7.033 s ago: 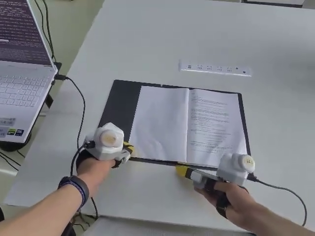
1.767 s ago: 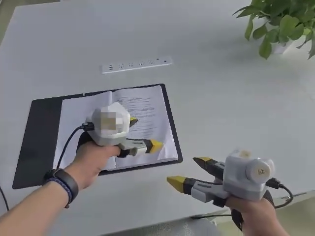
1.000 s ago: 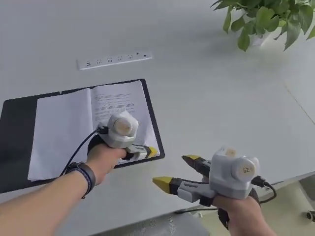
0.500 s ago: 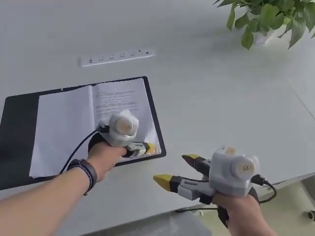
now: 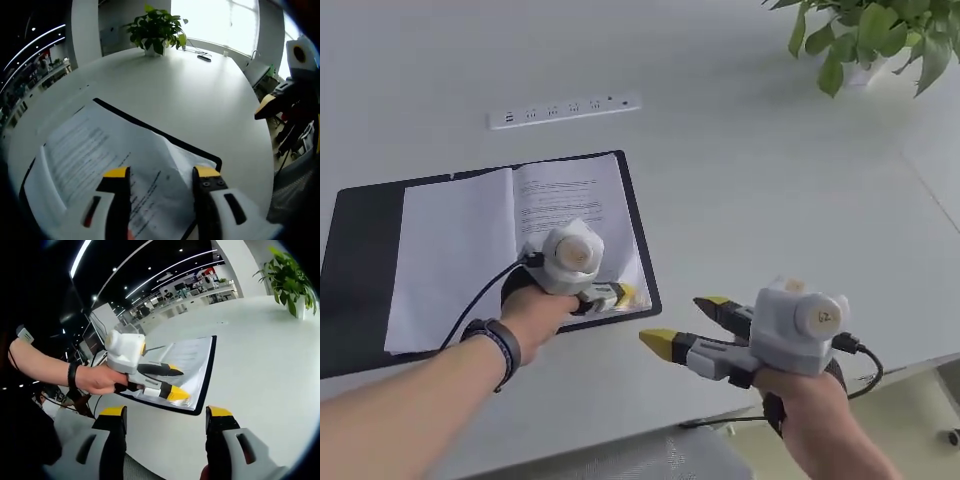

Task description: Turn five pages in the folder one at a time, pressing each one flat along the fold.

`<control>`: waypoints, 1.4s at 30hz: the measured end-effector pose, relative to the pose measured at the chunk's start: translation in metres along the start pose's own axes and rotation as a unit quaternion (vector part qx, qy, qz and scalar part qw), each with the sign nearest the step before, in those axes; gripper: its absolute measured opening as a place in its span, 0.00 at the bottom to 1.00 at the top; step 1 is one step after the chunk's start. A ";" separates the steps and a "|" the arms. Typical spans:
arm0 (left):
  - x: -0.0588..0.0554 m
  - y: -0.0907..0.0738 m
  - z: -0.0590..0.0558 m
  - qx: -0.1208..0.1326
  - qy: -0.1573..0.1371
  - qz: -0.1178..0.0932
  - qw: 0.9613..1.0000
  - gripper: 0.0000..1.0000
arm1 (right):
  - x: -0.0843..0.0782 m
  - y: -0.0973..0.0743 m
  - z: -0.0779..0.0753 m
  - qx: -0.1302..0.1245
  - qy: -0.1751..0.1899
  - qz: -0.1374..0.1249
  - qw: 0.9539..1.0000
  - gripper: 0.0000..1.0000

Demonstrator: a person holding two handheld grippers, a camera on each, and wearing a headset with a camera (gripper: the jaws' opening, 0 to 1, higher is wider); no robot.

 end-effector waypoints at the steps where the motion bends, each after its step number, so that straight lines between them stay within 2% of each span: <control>1: 0.000 0.000 0.001 0.001 -0.002 -0.003 1.000 0.49 | 0.001 0.002 -0.001 0.001 0.003 -0.001 1.000 0.62; 7: 0.000 -0.001 0.002 0.003 -0.007 -0.008 1.000 0.47 | 0.013 0.018 -0.007 0.010 0.020 -0.008 1.000 0.59; 9: 0.000 -0.001 0.002 0.004 -0.007 -0.011 1.000 0.47 | 0.022 0.026 -0.010 0.025 0.071 -0.024 0.997 0.57; 10: -0.001 -0.002 0.002 0.003 -0.007 -0.012 1.000 0.47 | 0.026 0.030 -0.012 0.028 0.084 -0.027 0.996 0.57; 12: -0.001 -0.002 0.002 0.003 -0.008 -0.017 1.000 0.47 | 0.033 0.038 -0.019 0.025 0.082 -0.032 0.996 0.57; 17: -0.001 -0.001 0.002 0.005 -0.010 -0.018 1.000 0.47 | 0.044 0.057 -0.030 0.030 0.102 -0.036 0.994 0.55; 26: -0.001 -0.001 0.004 0.005 -0.013 -0.019 1.000 0.47 | 0.042 0.087 -0.041 0.037 0.129 -0.017 0.991 0.50; 42: 0.000 0.000 0.003 0.005 -0.016 -0.018 1.000 0.47 | 0.030 0.128 -0.035 0.077 0.154 0.027 0.985 0.43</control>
Point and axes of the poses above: the centre of the closed fingertips' face, and the gripper's own axes: y roughly forward along the fingers, z roughly to its left, x roughly out of its top, the point moved 6 cm from there along -y, roughly backward along the fingers, and after that the axes turned 12 degrees about -x, right-handed, at the moved point
